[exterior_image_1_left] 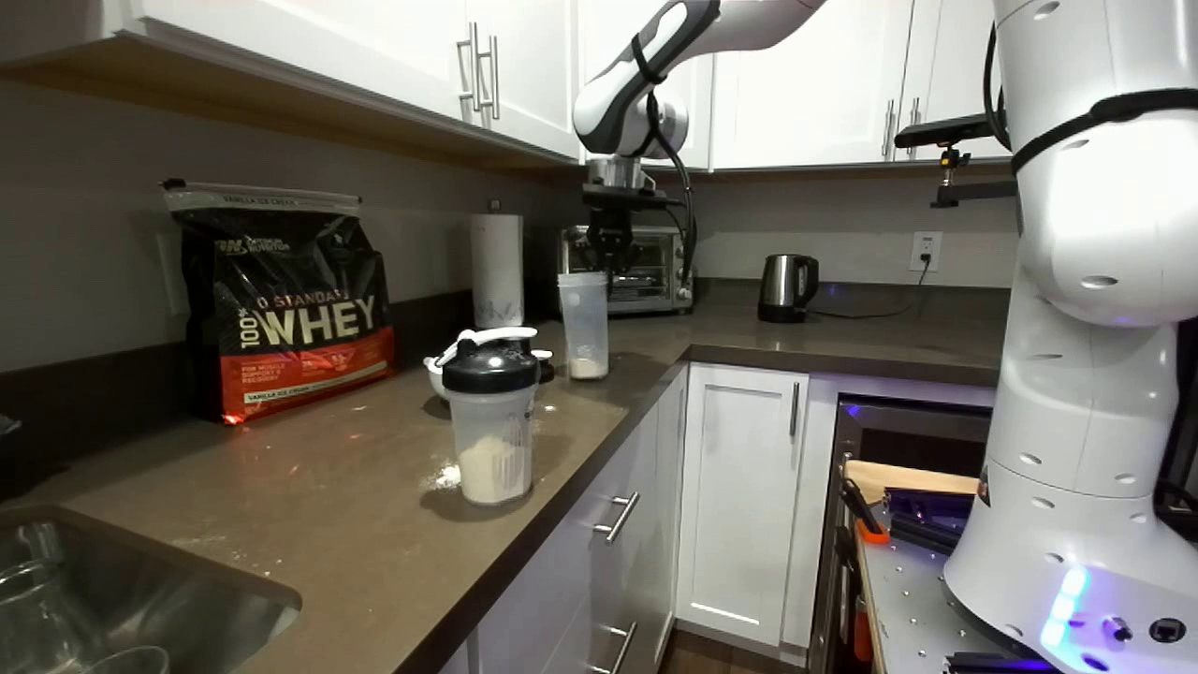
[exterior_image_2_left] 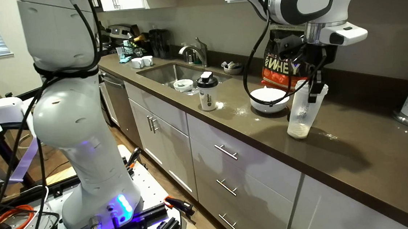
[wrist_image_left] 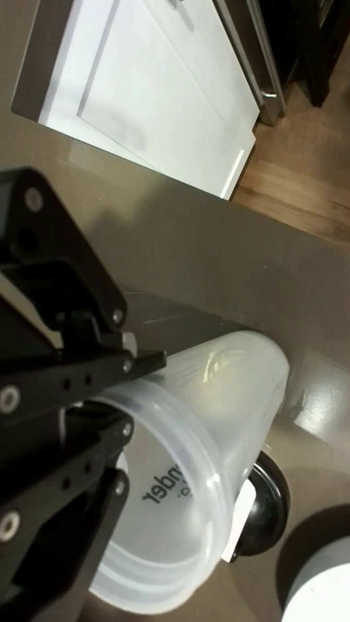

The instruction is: Pick the bottle on the right of the counter and move it to the left

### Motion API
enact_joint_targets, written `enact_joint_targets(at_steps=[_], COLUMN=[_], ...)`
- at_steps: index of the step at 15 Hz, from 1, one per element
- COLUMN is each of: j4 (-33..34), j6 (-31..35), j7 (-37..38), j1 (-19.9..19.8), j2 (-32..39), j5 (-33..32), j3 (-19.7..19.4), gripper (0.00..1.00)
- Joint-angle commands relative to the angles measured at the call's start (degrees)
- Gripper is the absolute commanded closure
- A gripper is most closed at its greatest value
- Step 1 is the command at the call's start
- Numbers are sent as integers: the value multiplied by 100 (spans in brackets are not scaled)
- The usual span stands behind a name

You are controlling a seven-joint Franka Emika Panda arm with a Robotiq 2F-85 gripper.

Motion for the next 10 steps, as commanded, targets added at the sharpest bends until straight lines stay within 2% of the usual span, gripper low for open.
enact_joint_targets(at_steps=[1,10], j4=[-277,-983], j6=[129,118], j7=[8,-209], j1=[64,161], j2=[-381,-1695], j5=[-9,-36], j3=[-38,128], gripper=[98,98])
